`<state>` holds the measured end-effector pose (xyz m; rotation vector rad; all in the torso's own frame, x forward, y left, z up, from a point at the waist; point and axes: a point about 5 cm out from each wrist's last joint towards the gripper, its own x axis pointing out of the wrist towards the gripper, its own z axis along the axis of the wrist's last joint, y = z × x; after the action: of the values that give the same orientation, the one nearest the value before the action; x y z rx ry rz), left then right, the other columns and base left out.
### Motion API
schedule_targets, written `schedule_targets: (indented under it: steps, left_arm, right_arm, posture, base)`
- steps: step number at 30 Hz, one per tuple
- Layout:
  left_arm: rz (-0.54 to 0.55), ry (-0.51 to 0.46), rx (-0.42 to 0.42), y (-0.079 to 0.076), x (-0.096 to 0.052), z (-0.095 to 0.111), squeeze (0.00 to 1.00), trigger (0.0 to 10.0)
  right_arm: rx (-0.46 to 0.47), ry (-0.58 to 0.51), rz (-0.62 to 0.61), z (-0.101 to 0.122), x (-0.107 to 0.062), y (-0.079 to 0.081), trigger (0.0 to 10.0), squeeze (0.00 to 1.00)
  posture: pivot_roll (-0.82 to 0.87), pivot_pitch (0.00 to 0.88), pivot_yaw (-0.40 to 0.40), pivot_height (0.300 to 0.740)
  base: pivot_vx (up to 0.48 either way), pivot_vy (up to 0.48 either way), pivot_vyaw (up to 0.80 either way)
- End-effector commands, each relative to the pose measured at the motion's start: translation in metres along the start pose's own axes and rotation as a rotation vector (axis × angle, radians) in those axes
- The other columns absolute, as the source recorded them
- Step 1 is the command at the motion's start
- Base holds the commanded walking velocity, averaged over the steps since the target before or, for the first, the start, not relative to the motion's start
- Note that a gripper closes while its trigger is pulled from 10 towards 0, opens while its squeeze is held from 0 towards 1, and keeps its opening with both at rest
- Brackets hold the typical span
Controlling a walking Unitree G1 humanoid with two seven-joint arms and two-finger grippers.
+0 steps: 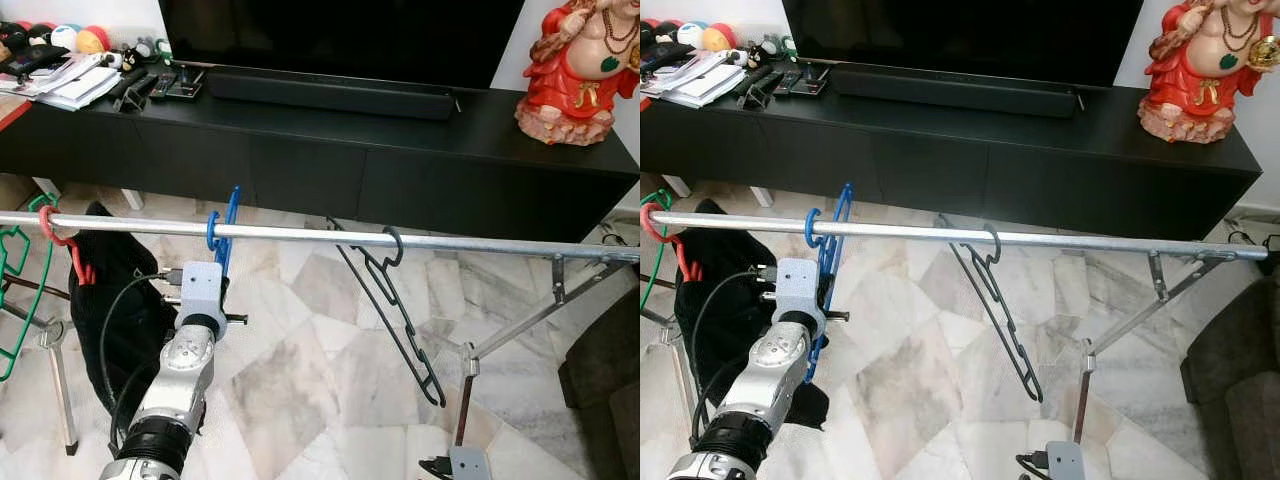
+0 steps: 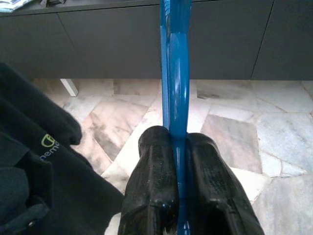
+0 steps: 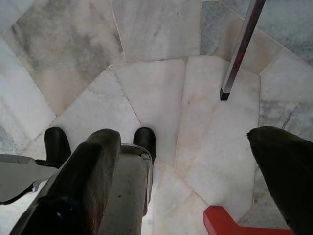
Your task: Hang hanger
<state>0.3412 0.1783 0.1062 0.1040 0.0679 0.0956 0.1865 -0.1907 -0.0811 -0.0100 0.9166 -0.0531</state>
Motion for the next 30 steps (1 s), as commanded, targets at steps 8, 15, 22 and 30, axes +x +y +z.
schedule_targets:
  steps: [8, 15, 22, 30]
  left_arm:
    - [-0.014, -0.048, 0.013, -0.002, -0.02, -0.004, 1.0, 10.0]
    - [-0.007, -0.113, 0.052, 0.001, -0.035, 0.004, 1.0, 10.0]
    - [0.016, -0.149, 0.056, 0.009, -0.052, 0.01, 1.0, 10.0]
    - [0.01, -0.174, 0.05, 0.01, -0.069, 0.014, 1.0, 10.0]
  right_arm:
    - [-0.005, 0.033, 0.001, -0.009, -0.002, -0.001, 10.0, 0.0]
    - [-0.004, 0.035, 0.003, -0.01, -0.002, -0.001, 10.0, 0.0]
    - [-0.004, 0.035, 0.002, -0.011, -0.002, 0.0, 10.0, 0.0]
    - [-0.005, 0.035, 0.003, -0.012, -0.002, 0.0, 10.0, 0.0]
  posture:
    - [-0.06, 0.188, -0.016, 0.74]
    - [-0.06, 0.187, -0.011, 0.74]
    - [-0.06, 0.174, -0.005, 0.74]
    - [-0.05, 0.159, 0.0, 0.74]
  base:
    - [0.0, 0.0, 0.0]
    - [0.0, 0.0, 0.0]
    - [0.0, 0.0, 0.0]
    - [0.0, 0.0, 0.0]
